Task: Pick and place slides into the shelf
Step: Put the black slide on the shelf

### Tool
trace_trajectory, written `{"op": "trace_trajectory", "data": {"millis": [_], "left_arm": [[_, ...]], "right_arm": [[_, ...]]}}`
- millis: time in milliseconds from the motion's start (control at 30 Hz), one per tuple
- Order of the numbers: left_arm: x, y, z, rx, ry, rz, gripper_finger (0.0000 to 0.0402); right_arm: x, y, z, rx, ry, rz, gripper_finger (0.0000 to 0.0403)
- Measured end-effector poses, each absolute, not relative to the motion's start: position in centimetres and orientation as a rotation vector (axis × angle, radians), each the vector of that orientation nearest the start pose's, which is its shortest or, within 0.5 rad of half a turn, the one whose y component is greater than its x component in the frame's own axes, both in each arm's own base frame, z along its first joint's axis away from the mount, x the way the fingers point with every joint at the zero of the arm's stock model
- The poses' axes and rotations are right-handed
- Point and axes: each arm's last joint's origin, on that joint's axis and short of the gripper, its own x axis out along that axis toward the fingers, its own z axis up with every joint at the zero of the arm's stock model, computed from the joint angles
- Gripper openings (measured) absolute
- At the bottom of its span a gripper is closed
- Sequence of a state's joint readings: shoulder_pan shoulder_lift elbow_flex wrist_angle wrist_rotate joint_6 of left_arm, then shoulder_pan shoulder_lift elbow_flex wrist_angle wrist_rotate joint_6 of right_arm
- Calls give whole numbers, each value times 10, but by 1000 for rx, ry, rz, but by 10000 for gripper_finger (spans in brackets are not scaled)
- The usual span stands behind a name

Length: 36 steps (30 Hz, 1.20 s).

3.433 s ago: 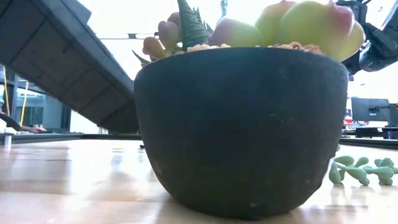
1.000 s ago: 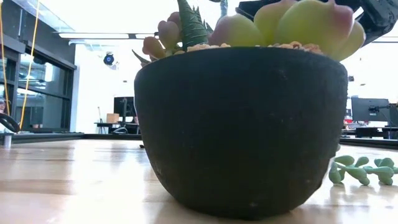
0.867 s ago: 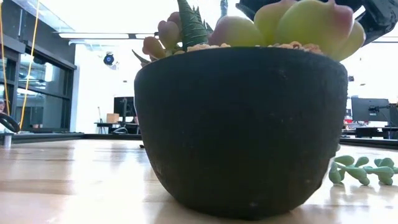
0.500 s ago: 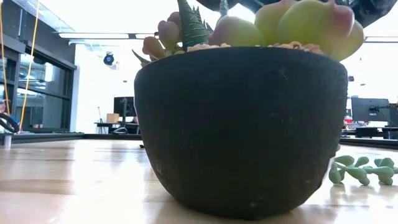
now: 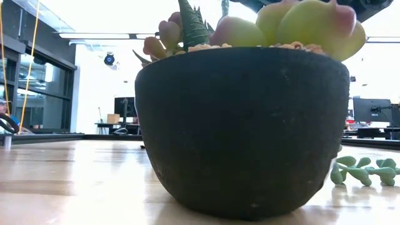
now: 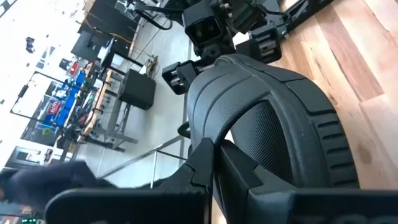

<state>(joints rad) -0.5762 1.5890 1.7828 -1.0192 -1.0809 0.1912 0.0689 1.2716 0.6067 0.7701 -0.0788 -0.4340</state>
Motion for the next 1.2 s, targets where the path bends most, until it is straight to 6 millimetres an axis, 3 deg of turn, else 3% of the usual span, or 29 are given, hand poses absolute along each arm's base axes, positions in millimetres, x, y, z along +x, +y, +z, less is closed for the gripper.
{"op": "trace_trajectory", "data": {"millis": [167, 433, 567, 767, 1200], "left_arm": [[273, -147, 414, 799, 617, 410, 1], [272, -147, 414, 791, 614, 419, 1], [272, -146, 414, 792, 615, 422, 2], [272, -146, 413, 787, 619, 416, 34], [267, -142, 411, 719, 600, 547, 164]], "right_arm": [[267, 21, 262, -427, -135, 120, 223], [267, 21, 262, -426, -133, 133, 99], [267, 22, 261, -427, -126, 144, 58], [267, 21, 260, -426, -119, 136, 51], [268, 18, 258, -424, -78, 44, 50]]}}
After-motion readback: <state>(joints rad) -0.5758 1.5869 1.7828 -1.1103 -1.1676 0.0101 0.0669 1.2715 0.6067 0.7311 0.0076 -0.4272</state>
